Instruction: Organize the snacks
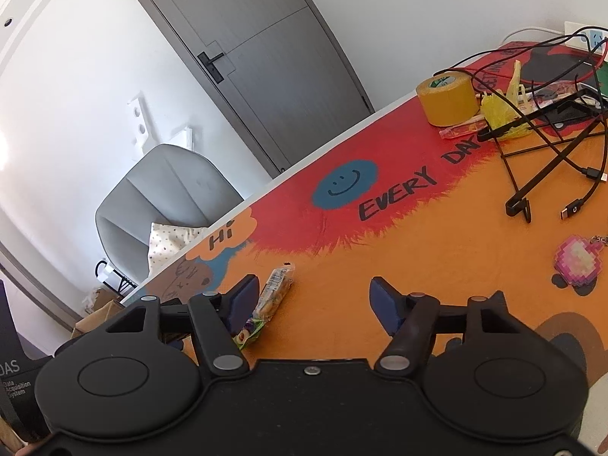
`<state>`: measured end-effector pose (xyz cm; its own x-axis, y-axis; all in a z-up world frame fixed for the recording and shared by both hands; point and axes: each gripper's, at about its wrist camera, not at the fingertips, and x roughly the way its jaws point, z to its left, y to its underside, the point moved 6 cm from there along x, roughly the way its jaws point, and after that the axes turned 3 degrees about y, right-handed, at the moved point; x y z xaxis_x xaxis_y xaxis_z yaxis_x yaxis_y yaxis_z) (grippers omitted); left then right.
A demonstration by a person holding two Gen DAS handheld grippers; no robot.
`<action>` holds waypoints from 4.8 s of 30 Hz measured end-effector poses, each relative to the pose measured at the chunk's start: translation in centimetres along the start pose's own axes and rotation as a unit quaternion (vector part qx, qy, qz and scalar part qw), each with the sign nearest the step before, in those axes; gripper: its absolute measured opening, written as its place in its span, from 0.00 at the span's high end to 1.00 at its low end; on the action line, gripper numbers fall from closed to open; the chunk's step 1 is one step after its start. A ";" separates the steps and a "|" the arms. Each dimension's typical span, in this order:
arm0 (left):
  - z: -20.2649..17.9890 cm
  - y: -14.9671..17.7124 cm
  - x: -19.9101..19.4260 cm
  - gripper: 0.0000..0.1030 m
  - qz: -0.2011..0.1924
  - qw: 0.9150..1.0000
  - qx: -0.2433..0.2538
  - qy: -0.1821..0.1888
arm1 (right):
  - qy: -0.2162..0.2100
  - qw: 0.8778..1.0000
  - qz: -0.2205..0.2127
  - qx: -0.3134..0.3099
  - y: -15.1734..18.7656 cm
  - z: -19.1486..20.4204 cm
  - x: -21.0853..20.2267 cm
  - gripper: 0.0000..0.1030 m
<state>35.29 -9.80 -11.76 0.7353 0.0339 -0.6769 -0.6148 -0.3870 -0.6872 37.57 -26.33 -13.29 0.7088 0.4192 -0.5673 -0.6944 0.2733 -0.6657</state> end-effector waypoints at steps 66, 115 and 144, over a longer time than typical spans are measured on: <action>15.3 -3.7 -15.4 0.73 -0.130 0.989 -0.068 -0.024 | -0.116 0.991 0.032 -0.065 4.3 15.3 0.7 0.81; 23.0 -2.7 -17.9 0.14 -0.130 0.982 -0.125 -0.058 | -0.127 0.982 0.047 -0.129 8.2 22.3 -1.3 0.66; 16.1 1.4 -21.1 0.01 -0.082 0.996 0.015 -0.028 | -0.062 0.989 -0.020 -0.130 8.1 16.1 -10.5 0.00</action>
<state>14.34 3.78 -2.74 0.8098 0.1451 -0.5685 -0.4969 -0.3454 -0.7961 22.50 -14.61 -4.96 0.7033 0.5192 -0.4855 -0.5996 0.0664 -0.7975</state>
